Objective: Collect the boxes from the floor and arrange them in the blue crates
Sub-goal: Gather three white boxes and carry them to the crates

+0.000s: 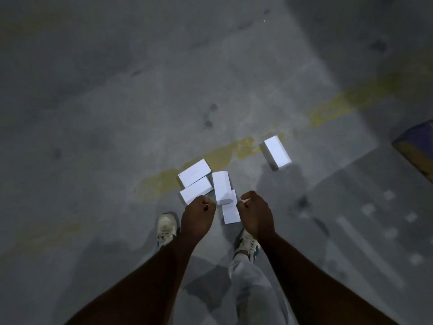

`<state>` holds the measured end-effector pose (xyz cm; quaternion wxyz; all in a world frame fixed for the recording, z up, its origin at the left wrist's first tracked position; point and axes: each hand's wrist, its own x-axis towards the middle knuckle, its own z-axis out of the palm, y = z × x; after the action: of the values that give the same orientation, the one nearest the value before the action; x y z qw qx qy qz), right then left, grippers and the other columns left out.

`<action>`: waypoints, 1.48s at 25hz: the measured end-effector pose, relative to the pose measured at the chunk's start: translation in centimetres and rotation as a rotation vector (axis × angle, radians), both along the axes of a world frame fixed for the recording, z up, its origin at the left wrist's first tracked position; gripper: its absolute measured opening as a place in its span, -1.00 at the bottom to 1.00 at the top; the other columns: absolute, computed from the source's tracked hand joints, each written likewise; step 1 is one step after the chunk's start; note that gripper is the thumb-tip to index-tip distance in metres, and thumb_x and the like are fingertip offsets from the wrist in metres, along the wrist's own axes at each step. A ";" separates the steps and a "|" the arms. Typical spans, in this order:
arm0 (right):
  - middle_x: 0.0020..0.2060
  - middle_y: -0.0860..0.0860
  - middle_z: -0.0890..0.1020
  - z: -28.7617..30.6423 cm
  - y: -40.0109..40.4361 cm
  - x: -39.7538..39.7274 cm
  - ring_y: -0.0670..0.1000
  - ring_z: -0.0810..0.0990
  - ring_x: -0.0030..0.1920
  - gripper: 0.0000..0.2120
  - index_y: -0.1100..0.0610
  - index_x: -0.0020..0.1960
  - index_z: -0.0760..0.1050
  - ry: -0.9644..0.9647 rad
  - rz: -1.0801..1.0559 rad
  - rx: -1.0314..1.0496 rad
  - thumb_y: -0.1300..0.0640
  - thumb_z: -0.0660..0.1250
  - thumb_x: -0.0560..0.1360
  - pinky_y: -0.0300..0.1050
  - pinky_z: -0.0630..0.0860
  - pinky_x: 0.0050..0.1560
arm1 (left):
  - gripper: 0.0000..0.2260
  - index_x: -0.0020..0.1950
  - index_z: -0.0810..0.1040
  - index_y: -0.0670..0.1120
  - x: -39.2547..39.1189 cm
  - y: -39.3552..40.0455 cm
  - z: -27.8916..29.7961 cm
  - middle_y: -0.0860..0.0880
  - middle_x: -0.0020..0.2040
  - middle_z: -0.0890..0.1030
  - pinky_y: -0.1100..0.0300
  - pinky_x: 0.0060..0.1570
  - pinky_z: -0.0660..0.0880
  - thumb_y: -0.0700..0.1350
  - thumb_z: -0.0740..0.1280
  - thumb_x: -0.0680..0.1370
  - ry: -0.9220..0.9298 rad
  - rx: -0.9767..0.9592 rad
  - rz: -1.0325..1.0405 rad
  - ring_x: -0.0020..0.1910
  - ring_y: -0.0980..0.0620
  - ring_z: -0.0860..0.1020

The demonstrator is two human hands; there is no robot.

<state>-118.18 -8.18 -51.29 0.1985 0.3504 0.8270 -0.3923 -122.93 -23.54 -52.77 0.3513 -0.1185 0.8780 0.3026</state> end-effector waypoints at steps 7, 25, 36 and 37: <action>0.11 0.08 0.57 -20.9 -3.0 -1.4 0.04 0.56 0.10 -0.62 0.16 0.20 0.47 -0.053 -0.056 0.037 -0.09 0.32 0.53 -0.24 0.38 -0.03 | -0.88 0.08 0.51 -0.13 -3.1 -0.1 -17.6 -0.12 0.02 0.63 -0.01 0.06 0.62 -0.10 0.24 0.66 -0.195 0.026 -0.043 0.01 -0.13 0.63; 0.29 0.14 0.44 -36.4 -6.9 -3.2 0.12 0.45 0.27 -0.22 0.18 0.44 0.22 -0.088 -0.127 -0.013 -0.16 0.46 0.42 0.01 0.50 0.19 | -0.40 0.45 0.38 -0.10 -4.9 2.3 -32.2 -0.07 0.30 0.54 0.22 0.08 0.44 0.20 0.39 0.53 -0.382 0.129 0.275 0.16 -0.01 0.53; 0.43 0.19 0.28 -39.4 -6.3 2.2 0.19 0.32 0.41 0.06 0.19 0.56 0.00 -0.368 -0.192 0.032 -0.27 0.48 0.34 0.10 0.36 0.36 | -0.39 0.49 0.28 -0.01 -3.9 -2.6 -34.1 -0.10 0.28 0.49 0.01 0.10 0.39 0.11 0.43 0.52 -0.448 0.142 0.269 0.18 -0.08 0.48; 0.45 0.19 0.23 -40.0 -6.5 1.5 0.21 0.29 0.42 0.19 0.17 0.57 -0.12 -0.421 -0.175 0.000 -0.27 0.53 0.28 0.14 0.34 0.38 | -0.40 0.50 0.28 0.00 -3.7 -3.4 -34.3 -0.09 0.28 0.50 0.01 0.11 0.38 0.11 0.41 0.54 -0.456 0.152 0.252 0.19 -0.08 0.48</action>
<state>-116.67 -14.73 -91.25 0.3318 0.4948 0.7339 -0.3263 -126.66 -26.92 -87.08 0.5073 -0.2651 0.7296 0.3743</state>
